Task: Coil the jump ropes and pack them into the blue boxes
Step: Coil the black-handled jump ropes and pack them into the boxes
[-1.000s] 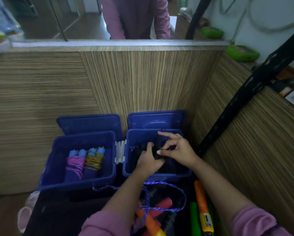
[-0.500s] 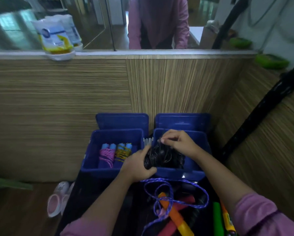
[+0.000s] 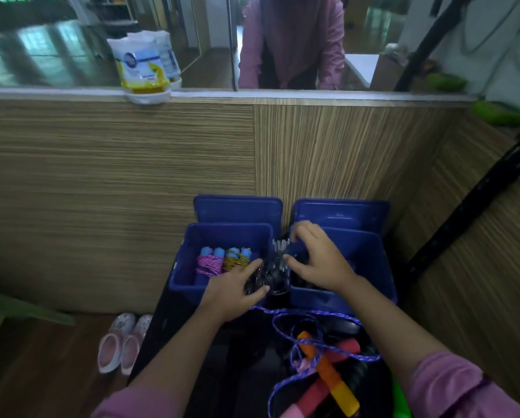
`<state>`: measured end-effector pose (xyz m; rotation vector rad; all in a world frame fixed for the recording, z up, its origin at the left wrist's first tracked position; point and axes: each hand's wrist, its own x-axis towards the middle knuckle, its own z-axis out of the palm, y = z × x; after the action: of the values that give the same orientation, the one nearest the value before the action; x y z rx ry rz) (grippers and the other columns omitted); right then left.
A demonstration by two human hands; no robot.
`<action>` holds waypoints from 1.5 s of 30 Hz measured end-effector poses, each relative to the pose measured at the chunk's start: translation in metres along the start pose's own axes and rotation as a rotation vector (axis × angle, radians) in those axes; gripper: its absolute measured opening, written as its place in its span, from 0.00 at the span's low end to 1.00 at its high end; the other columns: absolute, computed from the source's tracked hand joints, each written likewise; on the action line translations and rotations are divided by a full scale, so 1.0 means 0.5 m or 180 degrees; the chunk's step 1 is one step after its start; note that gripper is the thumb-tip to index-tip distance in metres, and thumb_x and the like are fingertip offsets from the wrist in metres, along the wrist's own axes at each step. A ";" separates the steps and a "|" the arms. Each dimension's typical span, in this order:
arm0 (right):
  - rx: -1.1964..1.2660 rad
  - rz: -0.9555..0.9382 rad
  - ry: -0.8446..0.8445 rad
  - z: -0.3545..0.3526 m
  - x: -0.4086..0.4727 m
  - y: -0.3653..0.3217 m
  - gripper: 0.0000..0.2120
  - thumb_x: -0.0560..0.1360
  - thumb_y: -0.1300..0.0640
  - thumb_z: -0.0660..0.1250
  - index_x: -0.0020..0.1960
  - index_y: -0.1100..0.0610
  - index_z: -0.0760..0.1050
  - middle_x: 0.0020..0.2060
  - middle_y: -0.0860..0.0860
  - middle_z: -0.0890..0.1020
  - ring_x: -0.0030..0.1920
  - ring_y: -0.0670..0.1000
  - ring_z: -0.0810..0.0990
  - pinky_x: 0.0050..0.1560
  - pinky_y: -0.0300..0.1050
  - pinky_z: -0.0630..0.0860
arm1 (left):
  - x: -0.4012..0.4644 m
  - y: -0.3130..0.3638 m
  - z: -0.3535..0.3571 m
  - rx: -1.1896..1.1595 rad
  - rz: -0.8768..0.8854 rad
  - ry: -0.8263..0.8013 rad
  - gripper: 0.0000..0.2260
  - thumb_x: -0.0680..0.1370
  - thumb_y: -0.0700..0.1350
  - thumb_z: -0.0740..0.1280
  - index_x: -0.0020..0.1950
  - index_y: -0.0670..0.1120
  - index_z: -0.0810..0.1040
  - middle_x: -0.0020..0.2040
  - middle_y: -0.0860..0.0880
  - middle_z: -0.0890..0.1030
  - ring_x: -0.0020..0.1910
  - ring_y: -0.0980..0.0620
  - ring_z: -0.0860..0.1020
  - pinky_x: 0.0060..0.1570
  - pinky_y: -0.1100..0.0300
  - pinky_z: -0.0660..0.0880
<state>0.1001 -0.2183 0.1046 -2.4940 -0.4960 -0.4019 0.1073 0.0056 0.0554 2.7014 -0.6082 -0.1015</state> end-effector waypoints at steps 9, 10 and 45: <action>0.0147 0.0573 -0.1177 0.026 -0.019 0.005 0.17 0.76 0.51 0.66 0.65 0.45 0.75 0.50 0.38 0.73 0.51 0.43 0.73 0.63 0.57 0.67 | -0.040 -0.033 -0.015 0.0168 0.0231 0.0089 0.43 0.67 0.78 0.39 0.76 0.59 0.59 0.66 0.53 0.75 0.62 0.52 0.75 0.53 0.54 0.73; 0.0205 0.0633 -0.1264 0.024 -0.022 0.002 0.22 0.75 0.53 0.66 0.68 0.44 0.72 0.54 0.40 0.72 0.51 0.44 0.73 0.62 0.55 0.69 | -0.043 -0.035 -0.019 0.0222 0.0267 0.0067 0.43 0.67 0.78 0.39 0.76 0.59 0.59 0.66 0.52 0.75 0.61 0.51 0.75 0.53 0.54 0.73; -0.0517 0.0509 -0.1880 0.104 -0.057 -0.094 0.23 0.72 0.39 0.65 0.58 0.54 0.79 0.57 0.50 0.80 0.58 0.52 0.76 0.65 0.48 0.67 | -0.110 -0.083 -0.072 -0.1107 -0.0715 0.0277 0.45 0.64 0.79 0.57 0.75 0.55 0.63 0.62 0.56 0.79 0.61 0.55 0.76 0.60 0.53 0.74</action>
<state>0.0637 -0.1595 0.0742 -2.7708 -0.4942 0.3876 0.0795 0.0761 0.0732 2.4097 -0.2327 -0.1336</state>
